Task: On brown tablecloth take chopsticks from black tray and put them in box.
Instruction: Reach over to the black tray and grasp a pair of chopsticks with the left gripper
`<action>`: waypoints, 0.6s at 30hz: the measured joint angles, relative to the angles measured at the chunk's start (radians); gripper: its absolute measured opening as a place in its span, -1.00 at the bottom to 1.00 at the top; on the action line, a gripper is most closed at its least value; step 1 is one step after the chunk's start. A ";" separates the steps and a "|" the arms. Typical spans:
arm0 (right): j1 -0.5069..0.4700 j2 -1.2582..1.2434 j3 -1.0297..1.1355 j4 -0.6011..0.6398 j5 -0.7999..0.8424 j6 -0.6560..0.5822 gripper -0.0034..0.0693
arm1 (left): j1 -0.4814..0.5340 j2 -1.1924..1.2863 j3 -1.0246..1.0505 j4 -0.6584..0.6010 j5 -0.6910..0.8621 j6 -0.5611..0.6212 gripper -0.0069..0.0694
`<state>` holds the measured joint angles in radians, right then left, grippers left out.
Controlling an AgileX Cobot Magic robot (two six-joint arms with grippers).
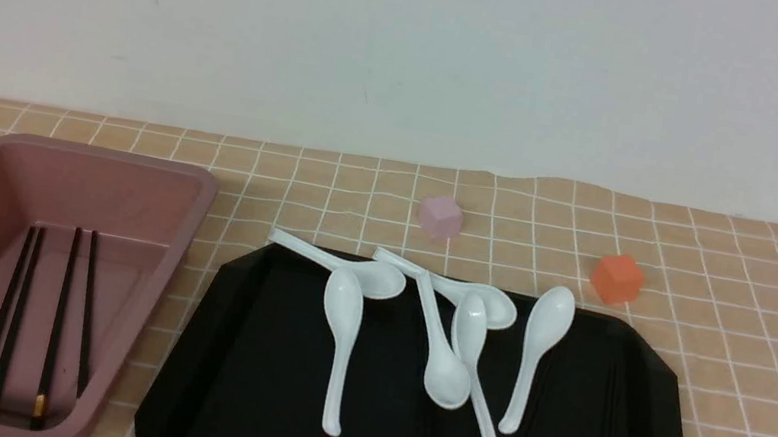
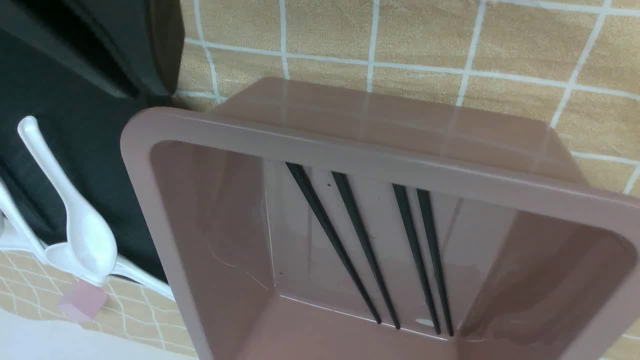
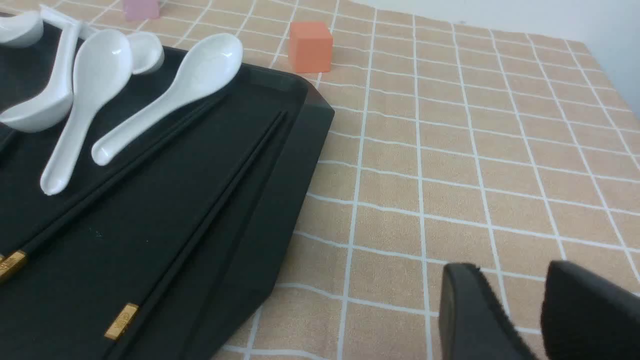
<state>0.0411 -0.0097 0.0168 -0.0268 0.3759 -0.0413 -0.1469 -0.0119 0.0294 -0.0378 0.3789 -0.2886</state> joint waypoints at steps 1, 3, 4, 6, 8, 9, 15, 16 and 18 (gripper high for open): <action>0.000 0.000 0.000 0.000 0.000 0.000 -0.25 | 0.000 0.000 0.000 0.000 0.000 0.000 -0.72; 0.000 0.000 0.000 0.000 0.000 0.000 -0.25 | 0.000 0.000 0.000 0.000 0.000 0.000 -0.72; 0.000 0.000 0.000 0.000 0.000 0.000 -0.25 | 0.000 0.000 0.000 0.000 0.000 0.000 -0.72; 0.000 0.000 0.000 0.000 0.000 0.000 -0.25 | 0.000 0.000 0.000 0.000 0.000 0.000 -0.72; 0.000 0.000 0.000 0.000 0.000 0.000 -0.25 | 0.000 0.000 0.000 0.000 0.000 0.000 -0.71; 0.000 0.000 0.000 0.000 0.000 0.000 -0.25 | 0.000 0.000 0.000 0.000 0.000 0.000 -0.71; 0.000 0.000 0.000 0.000 0.000 0.000 -0.25 | 0.000 0.000 0.000 0.000 0.000 0.000 -0.71; 0.000 0.000 0.000 0.000 0.000 0.000 -0.25 | 0.000 0.000 0.000 0.000 0.000 0.000 -0.71; 0.000 0.000 0.000 0.000 0.000 0.000 -0.25 | 0.000 0.000 0.000 0.000 0.000 0.000 -0.71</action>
<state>0.0411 -0.0097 0.0168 -0.0268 0.3759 -0.0413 -0.1469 -0.0119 0.0294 -0.0378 0.3789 -0.2886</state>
